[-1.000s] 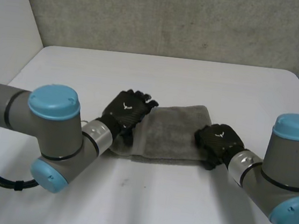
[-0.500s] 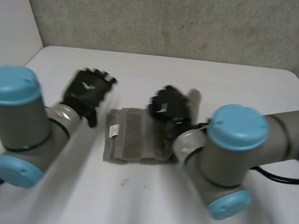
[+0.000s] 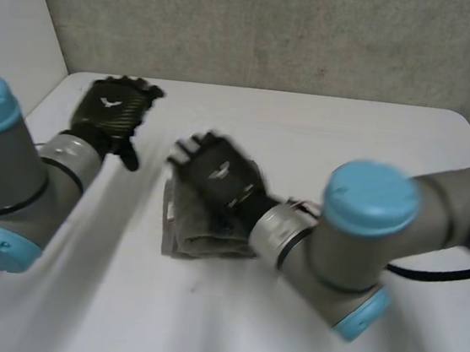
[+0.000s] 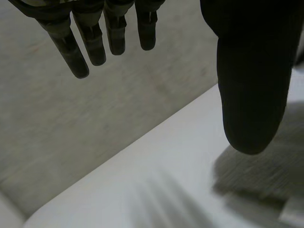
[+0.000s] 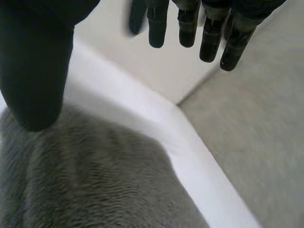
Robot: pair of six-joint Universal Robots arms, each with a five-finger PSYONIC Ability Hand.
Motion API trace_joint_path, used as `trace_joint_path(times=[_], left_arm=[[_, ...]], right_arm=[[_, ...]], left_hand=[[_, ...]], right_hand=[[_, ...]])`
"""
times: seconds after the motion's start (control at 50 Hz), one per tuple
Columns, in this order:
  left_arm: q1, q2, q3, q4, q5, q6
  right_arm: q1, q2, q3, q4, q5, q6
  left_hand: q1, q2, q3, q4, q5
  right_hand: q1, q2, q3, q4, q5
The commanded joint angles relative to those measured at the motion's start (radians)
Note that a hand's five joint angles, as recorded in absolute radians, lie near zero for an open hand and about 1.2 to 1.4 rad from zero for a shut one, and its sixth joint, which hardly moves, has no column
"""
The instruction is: Fold the towel.
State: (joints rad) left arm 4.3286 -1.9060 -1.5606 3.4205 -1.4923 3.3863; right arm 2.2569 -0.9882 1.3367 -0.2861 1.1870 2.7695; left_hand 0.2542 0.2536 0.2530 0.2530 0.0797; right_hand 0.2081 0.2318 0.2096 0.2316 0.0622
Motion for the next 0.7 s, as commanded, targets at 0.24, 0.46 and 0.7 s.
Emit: trace_joint_path(times=[0.24,0.46,0.7], left_arm=[[-0.156,-0.318,0.203,-0.156,0.012,-0.130],[-0.141,-0.324,0.211,-0.202,-0.068,-0.117],[-0.153,-0.087,0.224,-0.239,-0.065,-0.133]], right_arm=[[-0.138,0.255,-0.336,0.446,0.190,0.267],[-0.140,0.312,-0.430,0.485,0.195,0.194],[-0.158,0.035,-0.418,0.432,0.345,0.219]], left_hand=[[0.103,0.104,0.104,0.104,0.103],[0.094,0.095,0.096,0.096,0.094],[0.083,0.083,0.084,0.084,0.083]], right_hand=[[-0.034,-0.057,-0.035,-0.057,-0.062],[-0.034,-0.057,-0.035,-0.057,-0.062],[-0.034,-0.057,-0.035,-0.057,-0.062]])
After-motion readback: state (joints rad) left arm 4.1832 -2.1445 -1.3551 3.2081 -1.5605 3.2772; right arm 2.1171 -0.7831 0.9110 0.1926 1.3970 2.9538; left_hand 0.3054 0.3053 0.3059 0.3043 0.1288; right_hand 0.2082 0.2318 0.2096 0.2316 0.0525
